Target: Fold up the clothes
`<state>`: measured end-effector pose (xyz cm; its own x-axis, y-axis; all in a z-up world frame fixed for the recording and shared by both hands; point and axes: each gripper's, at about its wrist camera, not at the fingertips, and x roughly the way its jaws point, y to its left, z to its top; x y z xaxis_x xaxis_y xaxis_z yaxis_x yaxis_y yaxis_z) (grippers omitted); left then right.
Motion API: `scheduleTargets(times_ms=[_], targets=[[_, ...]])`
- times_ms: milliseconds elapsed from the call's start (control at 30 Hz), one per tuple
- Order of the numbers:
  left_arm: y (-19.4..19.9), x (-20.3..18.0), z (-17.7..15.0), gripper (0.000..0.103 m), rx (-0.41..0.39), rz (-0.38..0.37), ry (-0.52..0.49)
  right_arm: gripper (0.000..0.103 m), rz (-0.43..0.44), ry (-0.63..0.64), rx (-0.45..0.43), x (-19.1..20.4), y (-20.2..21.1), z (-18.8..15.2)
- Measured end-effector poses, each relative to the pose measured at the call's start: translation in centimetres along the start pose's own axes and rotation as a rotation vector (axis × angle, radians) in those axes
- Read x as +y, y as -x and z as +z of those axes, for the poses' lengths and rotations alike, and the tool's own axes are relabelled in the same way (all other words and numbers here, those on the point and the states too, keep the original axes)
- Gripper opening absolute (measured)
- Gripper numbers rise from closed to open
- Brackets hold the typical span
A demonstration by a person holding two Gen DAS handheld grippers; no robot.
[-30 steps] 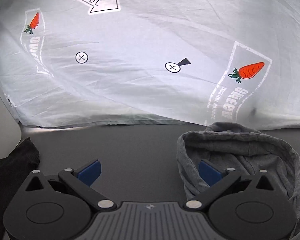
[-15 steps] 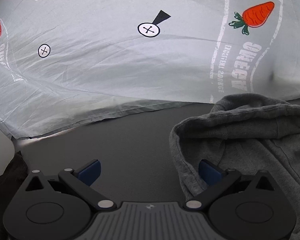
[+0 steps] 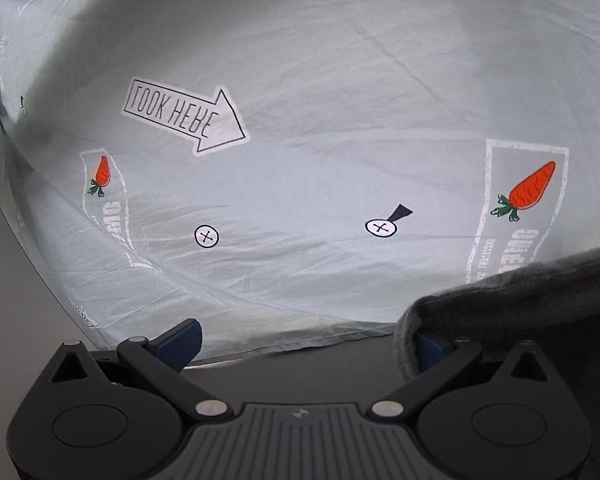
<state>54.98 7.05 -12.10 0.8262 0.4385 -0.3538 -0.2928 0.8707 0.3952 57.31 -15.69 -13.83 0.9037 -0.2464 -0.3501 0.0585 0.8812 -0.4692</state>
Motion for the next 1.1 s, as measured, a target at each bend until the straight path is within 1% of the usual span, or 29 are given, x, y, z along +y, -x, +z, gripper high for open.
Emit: scheduleTargets(times_ms=[133,200,267,333,433,533,600,700,800,867,900,967,1033,1100], targets=[[5.8,1.8,0.8,0.103,-0.069,-0.009,-0.001,0.102,-0.014,-0.032,-0.025,-3.0,4.4,-0.3],[8.3,2.6,0.5,0.103,-0.094,-0.009,-0.021,0.102,-0.019,-0.026,-0.035,-3.8,6.4,-0.9],[10.8,3.0,-0.6,0.103,-0.116,0.001,-0.065,0.102,-0.021,-0.012,-0.043,-4.4,8.3,-1.6],[12.5,3.1,-1.9,0.103,-0.112,-0.005,-0.113,0.102,-0.027,0.0,-0.03,-4.7,9.8,-2.7],[14.4,3.1,-4.1,0.103,-0.07,-0.038,-0.15,0.102,-0.029,-0.006,0.022,-4.9,11.3,-4.5],[14.7,2.8,-6.4,0.103,-0.004,-0.089,-0.179,0.102,-0.031,0.006,0.097,-4.4,12.3,-6.7],[14.5,1.9,-8.0,0.103,0.049,-0.119,-0.22,0.102,-0.019,0.017,0.144,-3.8,12.3,-8.2],[13.8,0.2,-10.7,0.103,0.072,-0.176,-0.316,0.102,0.016,0.035,0.237,-2.8,11.4,-10.6],[12.2,-1.1,-13.2,0.103,0.187,-0.246,-0.365,0.102,0.075,0.105,0.319,-1.4,10.4,-13.2],[12.1,-1.1,-13.9,0.103,0.241,-0.303,-0.362,0.102,0.123,0.141,0.352,-0.8,10.3,-14.3],[12.4,-0.7,-14.0,0.103,0.251,-0.341,-0.349,0.101,0.151,0.155,0.36,-0.8,10.4,-14.5],[13.2,0.1,-14.0,0.103,0.266,-0.418,-0.317,0.101,0.191,0.169,0.344,-1.1,11.4,-14.4],[13.9,1.2,-13.5,0.103,0.273,-0.465,-0.275,0.101,0.26,0.173,0.347,-1.6,12.3,-14.0],[14.6,2.3,-12.9,0.103,0.269,-0.496,-0.219,0.101,0.325,0.132,0.339,-2.4,13.4,-13.2]])
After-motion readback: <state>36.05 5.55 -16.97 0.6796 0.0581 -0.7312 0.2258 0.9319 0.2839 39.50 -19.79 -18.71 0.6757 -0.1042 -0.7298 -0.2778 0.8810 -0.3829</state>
